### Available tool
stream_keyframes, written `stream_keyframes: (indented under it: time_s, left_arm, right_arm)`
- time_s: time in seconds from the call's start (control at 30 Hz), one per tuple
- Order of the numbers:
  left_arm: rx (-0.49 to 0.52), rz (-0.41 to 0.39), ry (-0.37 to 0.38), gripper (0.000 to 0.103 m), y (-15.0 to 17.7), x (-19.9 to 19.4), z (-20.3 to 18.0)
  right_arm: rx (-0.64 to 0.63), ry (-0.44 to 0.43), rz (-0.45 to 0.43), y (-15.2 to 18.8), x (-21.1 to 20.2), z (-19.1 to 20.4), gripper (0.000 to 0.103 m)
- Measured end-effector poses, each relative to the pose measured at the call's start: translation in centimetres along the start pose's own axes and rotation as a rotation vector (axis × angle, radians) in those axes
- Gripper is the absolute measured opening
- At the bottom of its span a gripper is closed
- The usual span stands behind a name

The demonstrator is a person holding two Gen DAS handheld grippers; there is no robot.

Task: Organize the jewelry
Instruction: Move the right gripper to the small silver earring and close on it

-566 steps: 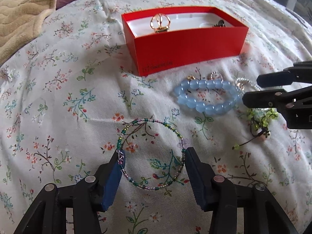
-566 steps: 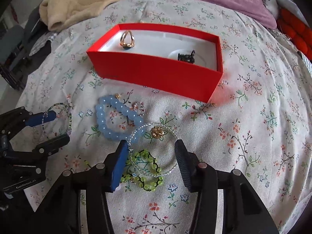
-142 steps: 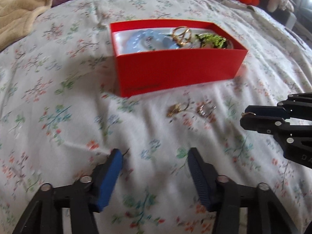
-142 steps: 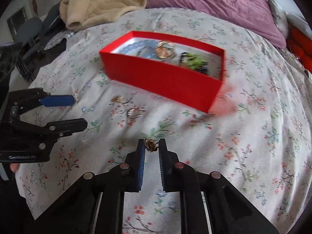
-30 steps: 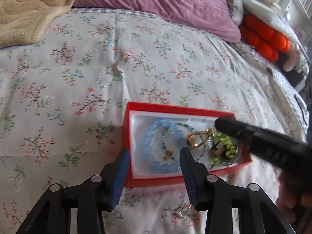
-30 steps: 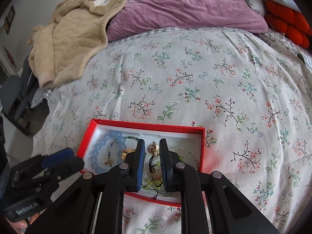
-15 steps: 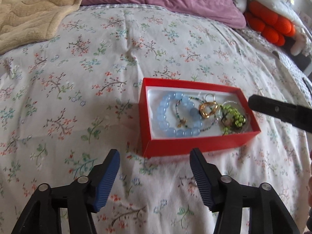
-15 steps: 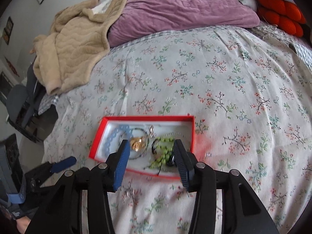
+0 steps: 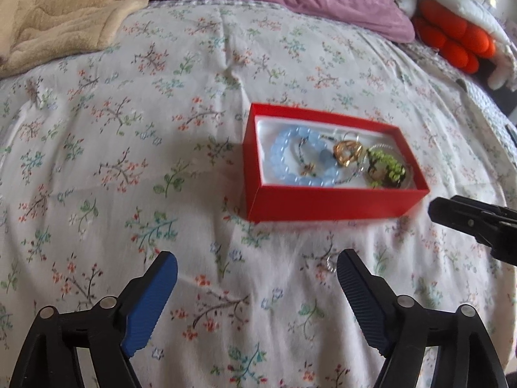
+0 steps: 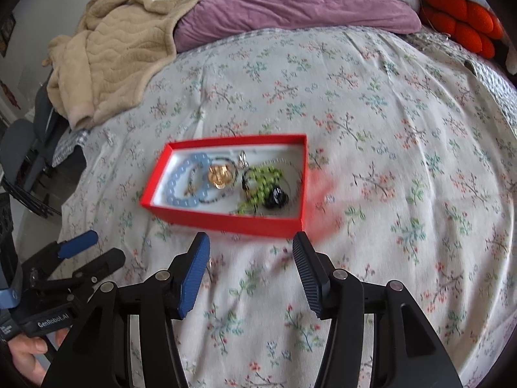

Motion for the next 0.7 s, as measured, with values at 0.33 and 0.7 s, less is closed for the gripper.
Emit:
stream_keyframes:
  time_s: [0.33, 0.7]
  left_arm:
    - [0.031, 0.06, -0.069, 0.089, 1.7, 1.5, 1.0]
    - [0.009, 0.109, -0.102, 0.089, 2.1, 2.8, 2.9]
  right_arm:
    - [-0.031, 0.058, 0.079, 2.6, 1.9, -0.9, 0.057]
    - [-0.115, 0.106, 0.141, 3.8, 5.1, 1.1, 0.057]
Point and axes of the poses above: each gripper's, at about its wrist camera, not at the fingertips, and x roughly the way its jaws point, z to its left, y to its underside, the point moved 9 cm from there along x, roughly the way its jaws point, and after that the axes turned 10 degrees about z, right-handed, at the moved point
